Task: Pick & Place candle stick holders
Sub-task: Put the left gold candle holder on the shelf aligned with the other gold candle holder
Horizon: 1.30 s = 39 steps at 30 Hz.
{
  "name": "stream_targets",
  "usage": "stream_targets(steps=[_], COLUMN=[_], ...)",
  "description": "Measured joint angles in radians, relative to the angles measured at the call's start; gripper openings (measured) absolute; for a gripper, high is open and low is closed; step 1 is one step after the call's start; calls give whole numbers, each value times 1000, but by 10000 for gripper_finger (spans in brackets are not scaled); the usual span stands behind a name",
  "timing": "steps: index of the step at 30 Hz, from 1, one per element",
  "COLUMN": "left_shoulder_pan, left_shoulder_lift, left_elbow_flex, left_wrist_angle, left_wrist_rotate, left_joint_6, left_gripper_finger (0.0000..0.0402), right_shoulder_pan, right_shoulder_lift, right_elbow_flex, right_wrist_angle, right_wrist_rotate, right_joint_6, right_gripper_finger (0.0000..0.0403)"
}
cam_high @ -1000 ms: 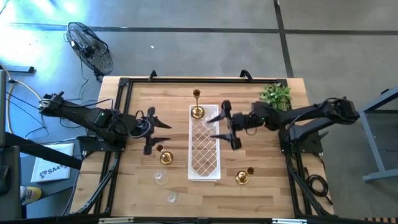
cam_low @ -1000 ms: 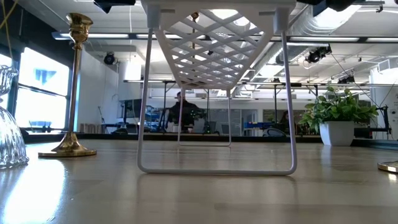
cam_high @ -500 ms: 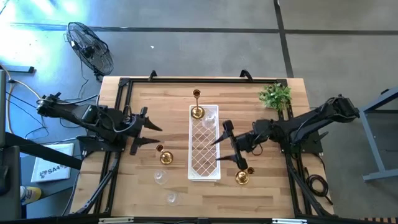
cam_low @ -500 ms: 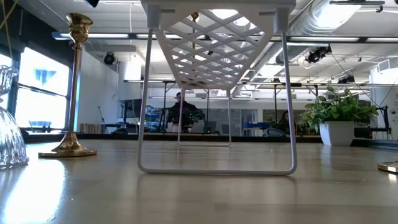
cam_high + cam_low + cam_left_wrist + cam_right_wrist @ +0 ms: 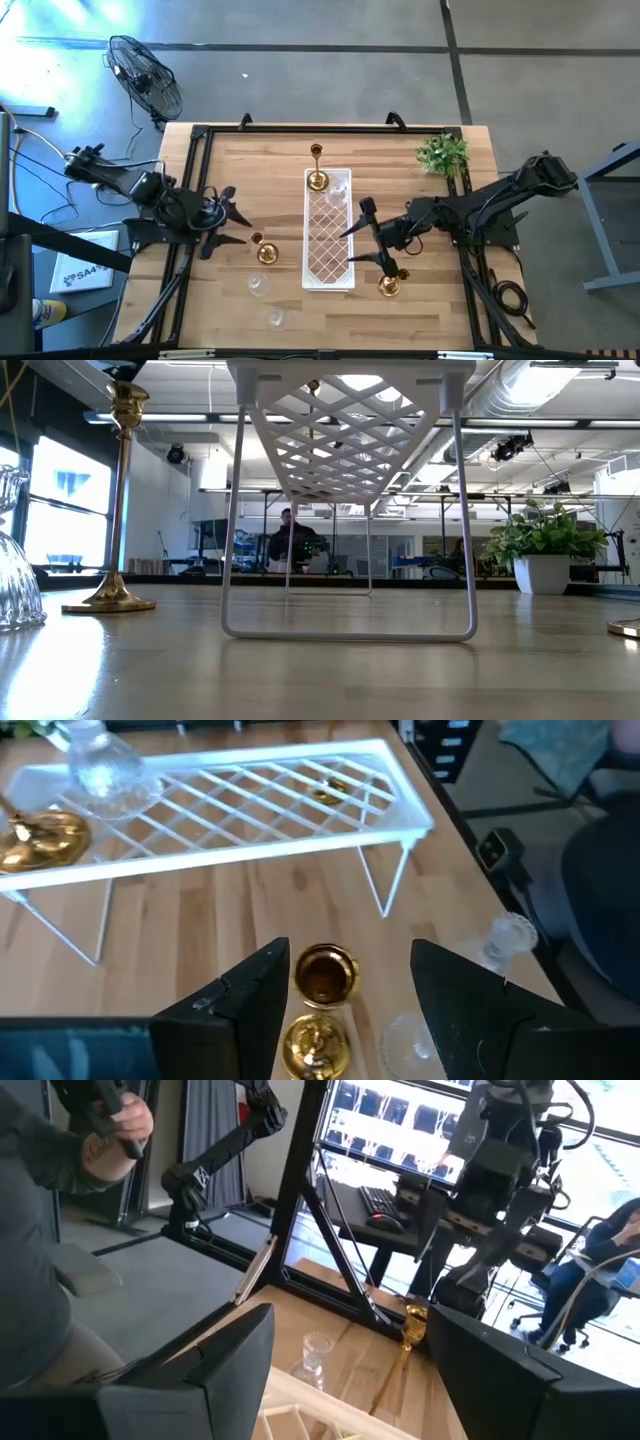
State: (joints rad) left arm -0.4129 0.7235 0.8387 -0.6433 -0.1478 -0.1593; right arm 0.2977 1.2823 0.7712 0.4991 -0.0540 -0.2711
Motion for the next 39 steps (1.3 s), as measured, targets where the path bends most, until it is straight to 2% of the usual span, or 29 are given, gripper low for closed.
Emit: stream_targets(steps=[11,19,28,39], left_shoulder_pan=[-92,-118,-118,-118], left_shoulder_lift=[32,130,280,381], left_elbow_flex=[0,0,0,0], left_wrist_angle=[-115,-145,-122,-29], left_wrist_rotate=[-19,2,-5,-92], left_joint_6=[-113,-195,-256,-260], left_gripper_finger=[204,204,204,204], right_shoulder_pan=[-1,-1,-1,-1], right_shoulder_lift=[0,0,0,0], right_elbow_flex=[0,0,0,0], right_wrist_angle=[-1,-3,-3,-5], right_wrist_rotate=[0,-1,-1,-1], right_joint_6=[0,0,0,0], right_gripper_finger=[257,257,257,257])
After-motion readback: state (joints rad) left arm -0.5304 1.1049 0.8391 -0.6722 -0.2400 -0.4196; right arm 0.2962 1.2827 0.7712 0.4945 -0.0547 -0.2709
